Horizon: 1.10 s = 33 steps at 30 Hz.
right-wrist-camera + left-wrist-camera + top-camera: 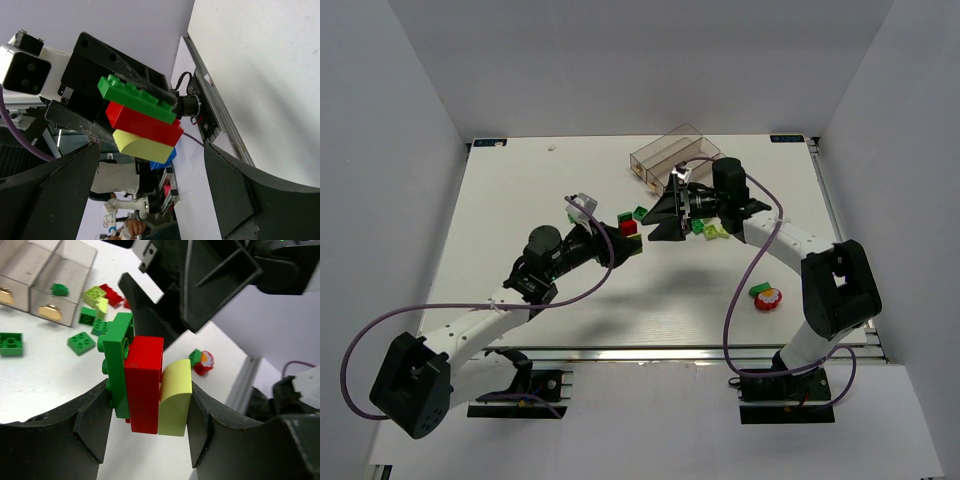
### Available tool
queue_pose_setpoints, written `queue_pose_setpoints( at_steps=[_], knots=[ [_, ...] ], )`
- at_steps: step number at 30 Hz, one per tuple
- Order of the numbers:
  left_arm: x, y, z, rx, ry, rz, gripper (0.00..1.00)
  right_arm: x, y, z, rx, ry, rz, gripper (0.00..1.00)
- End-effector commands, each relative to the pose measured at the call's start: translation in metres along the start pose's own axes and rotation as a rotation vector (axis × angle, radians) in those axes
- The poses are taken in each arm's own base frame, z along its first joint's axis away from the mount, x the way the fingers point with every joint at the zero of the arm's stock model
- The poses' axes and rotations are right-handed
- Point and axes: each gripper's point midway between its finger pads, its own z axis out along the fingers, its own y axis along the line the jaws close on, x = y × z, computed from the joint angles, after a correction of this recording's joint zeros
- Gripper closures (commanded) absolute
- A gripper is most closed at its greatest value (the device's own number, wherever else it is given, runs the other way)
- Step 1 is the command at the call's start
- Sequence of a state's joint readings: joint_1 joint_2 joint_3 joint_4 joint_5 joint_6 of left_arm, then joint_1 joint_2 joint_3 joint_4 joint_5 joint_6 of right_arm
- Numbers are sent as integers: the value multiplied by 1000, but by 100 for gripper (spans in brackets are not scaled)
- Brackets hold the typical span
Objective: Sort the legos into containers by color
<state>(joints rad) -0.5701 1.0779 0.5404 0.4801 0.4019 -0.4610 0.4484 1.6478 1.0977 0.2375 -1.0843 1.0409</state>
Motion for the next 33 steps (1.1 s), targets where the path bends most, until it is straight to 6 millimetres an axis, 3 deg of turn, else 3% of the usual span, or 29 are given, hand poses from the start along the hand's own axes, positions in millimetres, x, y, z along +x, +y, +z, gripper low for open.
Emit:
queue_pose_setpoints(
  at_steps=[1,11,17,22,33],
  knots=[
    [-14,8,5,-65,-23,85,65,7,30,-2,-41,27,-16,11],
    [-22,15,7,-134,-40,157,65,14,23,5,-5,31,68,11],
    [-27,14,8,-151,-63,175,65,17,13,11,4,41,161,18],
    [-27,11,10,-150,-70,179,65,13,17,15,-6,35,182,22],
    [-40,10,14,-177,-130,172,65,19,0,17,28,22,283,22]
  ],
)
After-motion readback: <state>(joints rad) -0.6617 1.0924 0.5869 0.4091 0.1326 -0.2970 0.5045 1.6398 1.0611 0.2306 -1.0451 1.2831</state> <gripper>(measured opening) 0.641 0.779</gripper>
